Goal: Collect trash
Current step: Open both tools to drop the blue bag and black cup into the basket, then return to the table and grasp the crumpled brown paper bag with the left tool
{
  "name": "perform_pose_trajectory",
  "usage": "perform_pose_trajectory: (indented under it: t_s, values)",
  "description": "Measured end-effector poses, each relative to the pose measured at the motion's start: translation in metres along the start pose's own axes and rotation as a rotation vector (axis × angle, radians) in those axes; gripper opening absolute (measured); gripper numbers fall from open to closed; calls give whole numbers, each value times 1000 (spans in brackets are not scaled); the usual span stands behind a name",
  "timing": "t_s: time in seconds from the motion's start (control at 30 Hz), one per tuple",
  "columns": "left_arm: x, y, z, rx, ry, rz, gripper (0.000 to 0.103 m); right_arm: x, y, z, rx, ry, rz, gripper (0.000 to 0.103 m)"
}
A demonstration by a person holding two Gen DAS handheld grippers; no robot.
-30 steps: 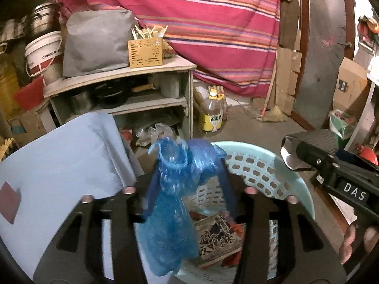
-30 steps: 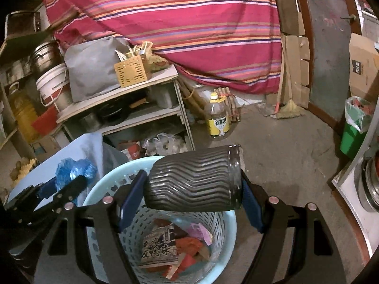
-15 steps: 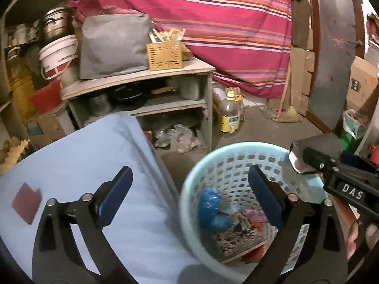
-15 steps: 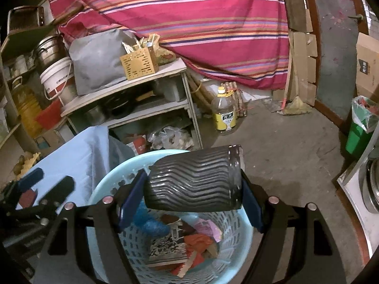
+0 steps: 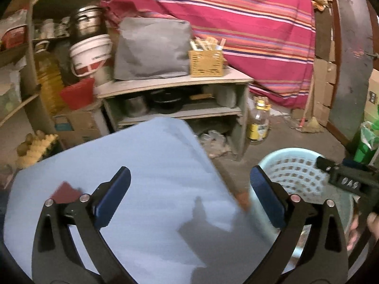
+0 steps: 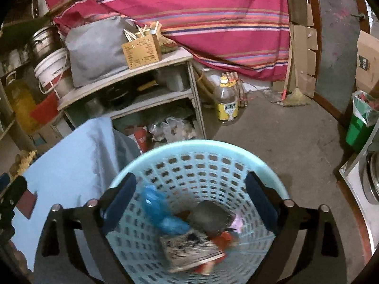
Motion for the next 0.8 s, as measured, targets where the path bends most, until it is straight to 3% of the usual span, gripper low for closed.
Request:
perform_pose_trajectory:
  t_s: [0.27, 0.4, 0.6, 0.8]
  values:
    - [15, -25, -114, -163, -75, 2, 98, 6, -22, -87, -32, -90, 83, 96]
    - [21, -38, -186, -225, -192, -12, 98, 18, -31, -146, -80, -163, 107, 96]
    - [41, -65, -268, -356, -243, -40, 98, 48, -41, -236, -203, -287, 89, 98]
    - [68, -81, -333, -436, -323, -52, 98, 94, -50, -321, -301, -436, 39, 98]
Point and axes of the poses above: each gripper's, at about its wrist camera, not at the fingertips, and y roughly the way its jaws point, z to its right, x to its underside, the point moved 1 cm from there along y, roughly the way its jaws point, and after that the axes turned 9 degrees about x, right-handed, at the moved point
